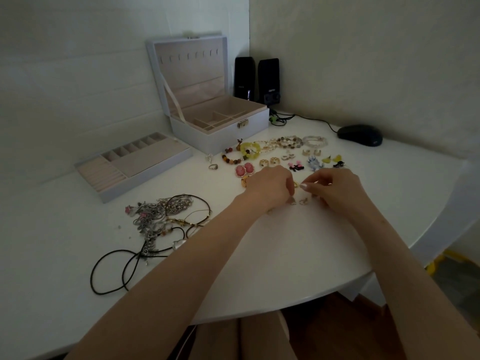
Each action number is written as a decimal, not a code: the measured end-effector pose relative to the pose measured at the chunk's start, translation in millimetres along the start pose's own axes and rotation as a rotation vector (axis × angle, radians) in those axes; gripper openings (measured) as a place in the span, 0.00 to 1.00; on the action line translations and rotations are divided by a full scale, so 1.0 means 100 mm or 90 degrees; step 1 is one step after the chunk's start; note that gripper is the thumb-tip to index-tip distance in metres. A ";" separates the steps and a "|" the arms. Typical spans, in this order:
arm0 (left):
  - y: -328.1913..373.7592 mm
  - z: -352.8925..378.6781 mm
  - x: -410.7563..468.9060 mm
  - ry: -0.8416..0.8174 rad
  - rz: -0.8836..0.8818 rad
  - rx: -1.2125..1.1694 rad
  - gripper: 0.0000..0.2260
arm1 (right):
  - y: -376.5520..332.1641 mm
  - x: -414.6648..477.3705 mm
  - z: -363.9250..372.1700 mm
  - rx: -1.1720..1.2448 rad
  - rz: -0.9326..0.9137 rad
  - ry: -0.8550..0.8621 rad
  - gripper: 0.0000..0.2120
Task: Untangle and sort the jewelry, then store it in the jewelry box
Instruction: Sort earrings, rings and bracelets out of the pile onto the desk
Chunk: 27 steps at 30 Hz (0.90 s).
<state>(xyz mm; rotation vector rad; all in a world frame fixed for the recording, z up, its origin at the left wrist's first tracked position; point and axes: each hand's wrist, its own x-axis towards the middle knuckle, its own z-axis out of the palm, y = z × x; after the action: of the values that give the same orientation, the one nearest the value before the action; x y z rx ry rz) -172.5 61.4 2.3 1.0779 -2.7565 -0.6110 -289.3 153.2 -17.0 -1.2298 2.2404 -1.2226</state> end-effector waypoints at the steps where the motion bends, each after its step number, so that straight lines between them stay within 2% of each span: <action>1: 0.00 0.01 0.00 0.006 0.007 -0.002 0.09 | 0.00 -0.02 -0.01 -0.006 -0.010 -0.009 0.02; 4: 0.01 0.04 0.01 0.019 0.017 -0.011 0.08 | 0.01 -0.06 0.01 -0.024 -0.032 -0.019 0.02; 8: 0.03 0.03 0.00 0.022 0.032 -0.009 0.09 | -0.01 -0.06 -0.02 0.037 -0.034 0.001 0.05; 13: 0.00 0.05 0.00 0.022 0.045 -0.016 0.09 | -0.03 -0.09 -0.08 -0.067 -0.041 -0.099 0.06; 19: -0.04 0.08 0.00 0.044 0.023 -0.046 0.07 | -0.03 -0.01 0.01 -0.048 -0.072 -0.058 0.12; 27: -0.07 0.09 0.00 0.066 0.024 -0.050 0.08 | -0.04 0.00 0.04 0.006 -0.075 -0.022 0.14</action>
<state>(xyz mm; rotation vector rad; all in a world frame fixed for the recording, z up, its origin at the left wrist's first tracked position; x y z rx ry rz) -170.3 60.1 -9.1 1.0084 -2.6360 -0.6335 -284.8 150.0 -16.0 -1.3860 2.1626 -1.2433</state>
